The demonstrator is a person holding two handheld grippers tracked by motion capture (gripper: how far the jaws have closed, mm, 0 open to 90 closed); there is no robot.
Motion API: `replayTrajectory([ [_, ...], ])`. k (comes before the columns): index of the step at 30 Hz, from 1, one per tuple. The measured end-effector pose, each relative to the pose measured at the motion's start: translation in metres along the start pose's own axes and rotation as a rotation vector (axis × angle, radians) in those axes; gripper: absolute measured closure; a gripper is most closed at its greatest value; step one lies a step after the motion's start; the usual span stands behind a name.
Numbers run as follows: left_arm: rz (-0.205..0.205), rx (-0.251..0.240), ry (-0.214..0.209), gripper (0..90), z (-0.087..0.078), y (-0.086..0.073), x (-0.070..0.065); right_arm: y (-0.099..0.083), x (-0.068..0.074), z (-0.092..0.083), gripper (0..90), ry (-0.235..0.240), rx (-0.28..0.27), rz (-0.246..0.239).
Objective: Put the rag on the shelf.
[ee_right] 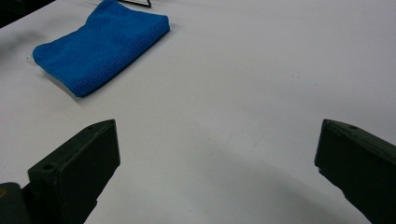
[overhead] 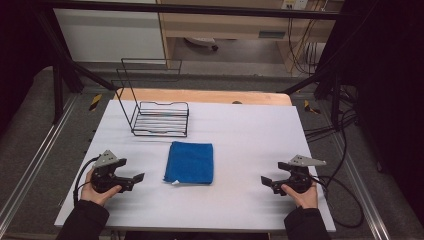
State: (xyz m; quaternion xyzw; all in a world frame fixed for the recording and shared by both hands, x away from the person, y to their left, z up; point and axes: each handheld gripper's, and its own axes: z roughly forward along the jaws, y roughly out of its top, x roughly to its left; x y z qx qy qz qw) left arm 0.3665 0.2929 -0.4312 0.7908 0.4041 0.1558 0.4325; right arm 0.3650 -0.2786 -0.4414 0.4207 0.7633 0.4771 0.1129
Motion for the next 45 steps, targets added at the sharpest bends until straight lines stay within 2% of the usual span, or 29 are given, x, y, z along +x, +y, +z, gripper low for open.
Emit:
replayTrajectory([
  [14,-0.001,0.007,0.006,6.0,0.002,0.006,-0.005,0.001,0.004,0.003,0.7,-0.014,0.02,-0.01],
  [19,-0.014,0.008,0.016,8.3,0.0,0.015,-0.009,0.001,0.005,0.005,0.7,-0.015,0.026,-0.018],
  [23,-0.025,0.021,0.008,10.9,0.003,0.025,-0.017,0.0,0.005,0.005,0.7,-0.017,0.029,-0.02],
  [28,-0.017,0.051,0.011,15.2,0.015,0.037,-0.031,0.0,0.007,0.006,0.8,-0.019,0.037,-0.015],
  [29,-0.015,0.066,0.002,16.9,0.022,0.041,-0.037,0.0,0.007,0.007,0.8,-0.019,0.036,-0.017],
  [34,-0.005,0.099,-0.004,22.9,0.038,0.047,-0.05,0.0,0.008,0.007,0.8,-0.02,0.041,-0.021],
  [38,0.002,0.126,-0.015,26.1,0.047,0.047,-0.056,0.0,0.007,0.007,0.8,-0.02,0.041,-0.022],
  [43,-0.006,0.161,-0.026,37.7,0.063,0.041,-0.062,0.0,0.008,0.008,0.8,-0.017,0.048,-0.025],
  [45,-0.001,0.177,-0.015,41.8,0.066,0.04,-0.063,0.0,0.008,0.009,0.8,-0.017,0.048,-0.024],
])
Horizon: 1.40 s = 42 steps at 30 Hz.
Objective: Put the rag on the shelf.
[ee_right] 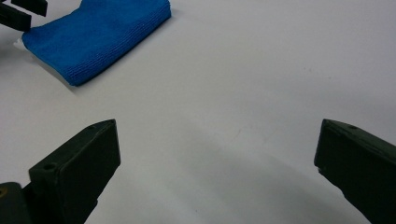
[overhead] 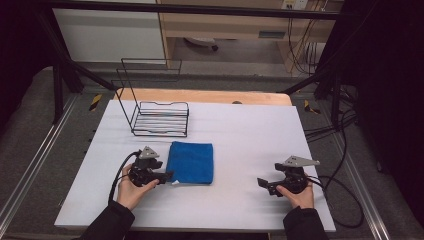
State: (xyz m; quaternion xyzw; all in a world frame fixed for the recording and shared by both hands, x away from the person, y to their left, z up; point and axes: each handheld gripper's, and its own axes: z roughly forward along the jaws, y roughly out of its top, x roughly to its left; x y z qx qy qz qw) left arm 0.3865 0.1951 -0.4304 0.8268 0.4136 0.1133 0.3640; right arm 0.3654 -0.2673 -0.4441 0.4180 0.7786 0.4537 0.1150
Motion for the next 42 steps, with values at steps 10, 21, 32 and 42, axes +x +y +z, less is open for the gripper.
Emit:
replayTrajectory([
  [10,-0.026,0.059,-0.034,53.7,0.011,-0.006,-0.005,0.0,0.0,0.0,0.8,0.005,-0.003,0.004],
  [21,-0.069,0.063,-0.011,71.5,0.014,-0.006,-0.009,0.001,0.0,0.001,0.8,0.009,-0.006,0.01],
  [32,-0.114,0.074,-0.029,85.0,0.015,-0.003,-0.012,0.001,0.001,0.001,0.9,0.016,-0.008,0.008],
  [42,-0.108,0.038,-0.05,85.5,0.006,0.001,-0.01,0.001,0.001,0.001,0.9,0.02,-0.009,0.009],
])
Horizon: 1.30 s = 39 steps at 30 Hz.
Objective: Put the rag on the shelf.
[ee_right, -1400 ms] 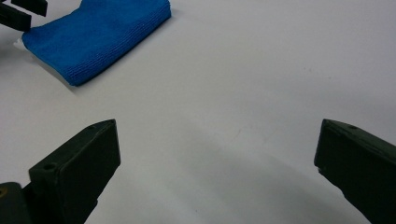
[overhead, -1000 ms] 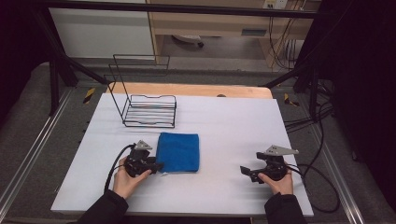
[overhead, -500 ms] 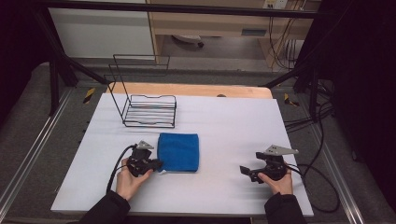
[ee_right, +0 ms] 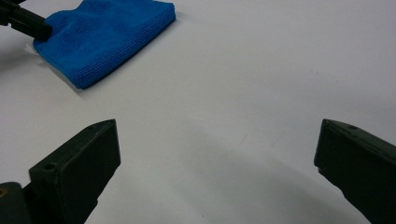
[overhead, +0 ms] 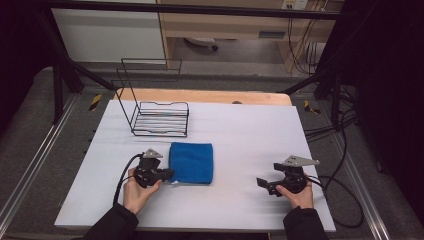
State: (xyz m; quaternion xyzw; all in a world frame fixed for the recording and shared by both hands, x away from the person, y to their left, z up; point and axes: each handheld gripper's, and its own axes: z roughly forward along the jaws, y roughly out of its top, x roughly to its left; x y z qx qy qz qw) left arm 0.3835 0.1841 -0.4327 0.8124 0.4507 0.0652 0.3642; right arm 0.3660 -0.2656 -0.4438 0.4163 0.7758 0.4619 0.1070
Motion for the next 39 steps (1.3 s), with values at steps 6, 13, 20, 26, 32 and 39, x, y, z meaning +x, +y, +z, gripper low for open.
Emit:
replayTrajectory([
  [6,0.013,0.012,-0.003,85.5,-0.006,0.001,0.001,0.0,0.001,0.0,0.9,0.001,0.003,-0.002],
  [13,0.021,0.019,-0.004,85.5,-0.013,-0.002,0.003,0.0,0.001,0.0,0.9,0.003,0.005,-0.001],
  [20,0.018,0.033,-0.009,85.6,-0.022,-0.007,0.007,0.0,0.002,0.001,0.9,0.002,0.004,-0.001],
  [26,0.027,0.053,0.007,85.6,-0.03,-0.014,0.009,0.0,0.002,0.001,0.9,0.002,0.004,0.0],
  [32,0.018,0.07,0.017,85.5,-0.036,-0.021,0.016,0.0,0.002,0.001,1.0,0.003,0.005,0.004],
  [39,0.0,0.043,0.0,84.8,-0.041,-0.038,0.021,-0.001,0.003,0.002,1.0,0.001,0.007,0.008],
])
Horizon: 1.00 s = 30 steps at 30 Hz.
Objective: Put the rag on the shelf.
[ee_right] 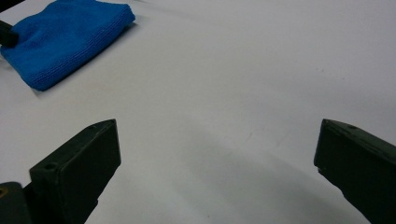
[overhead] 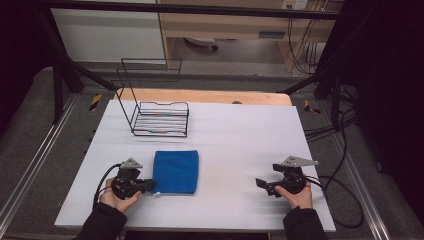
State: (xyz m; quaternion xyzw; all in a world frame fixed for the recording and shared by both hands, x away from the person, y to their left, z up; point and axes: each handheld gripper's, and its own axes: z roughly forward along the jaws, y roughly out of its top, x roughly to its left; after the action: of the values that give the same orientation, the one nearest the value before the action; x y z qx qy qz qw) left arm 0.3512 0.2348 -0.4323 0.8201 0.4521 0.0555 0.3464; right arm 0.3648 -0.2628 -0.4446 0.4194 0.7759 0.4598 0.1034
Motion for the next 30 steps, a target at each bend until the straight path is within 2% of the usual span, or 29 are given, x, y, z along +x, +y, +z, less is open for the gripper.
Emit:
replayTrajectory([
  [5,0.007,-0.008,0.011,83.6,0.002,-0.003,-0.001,0.0,0.0,0.001,1.1,-0.002,0.0,-0.005],
  [10,0.019,-0.025,0.023,74.7,-0.001,-0.002,0.0,0.0,0.0,0.001,1.1,-0.003,0.005,-0.004],
  [14,0.02,-0.062,0.045,60.6,-0.01,0.003,0.004,0.0,0.0,0.0,1.1,-0.003,0.001,-0.007],
  [15,0.018,-0.066,0.048,60.6,-0.011,0.004,0.005,0.0,0.0,0.0,1.1,-0.003,0.001,-0.007],
  [16,0.02,-0.069,0.052,51.5,-0.011,0.005,0.007,0.0,0.0,0.0,1.1,-0.002,0.0,-0.008],
  [19,0.031,-0.075,0.067,45.3,-0.011,0.008,0.01,0.0,0.0,0.0,1.1,-0.002,0.001,-0.009],
  [23,0.049,-0.087,0.07,26.7,-0.01,0.013,0.011,0.0,0.0,0.001,1.1,-0.001,0.001,-0.008],
  [24,0.055,-0.084,0.069,26.7,-0.01,0.015,0.012,0.0,0.0,0.001,1.1,-0.001,0.001,-0.008],
  [27,0.059,-0.07,0.069,17.2,-0.008,0.019,0.014,0.0,0.0,0.001,1.1,-0.002,0.001,-0.008],
  [30,0.067,-0.064,0.065,13.7,-0.007,0.023,0.015,0.0,0.0,0.001,1.1,-0.002,0.003,-0.007],
])
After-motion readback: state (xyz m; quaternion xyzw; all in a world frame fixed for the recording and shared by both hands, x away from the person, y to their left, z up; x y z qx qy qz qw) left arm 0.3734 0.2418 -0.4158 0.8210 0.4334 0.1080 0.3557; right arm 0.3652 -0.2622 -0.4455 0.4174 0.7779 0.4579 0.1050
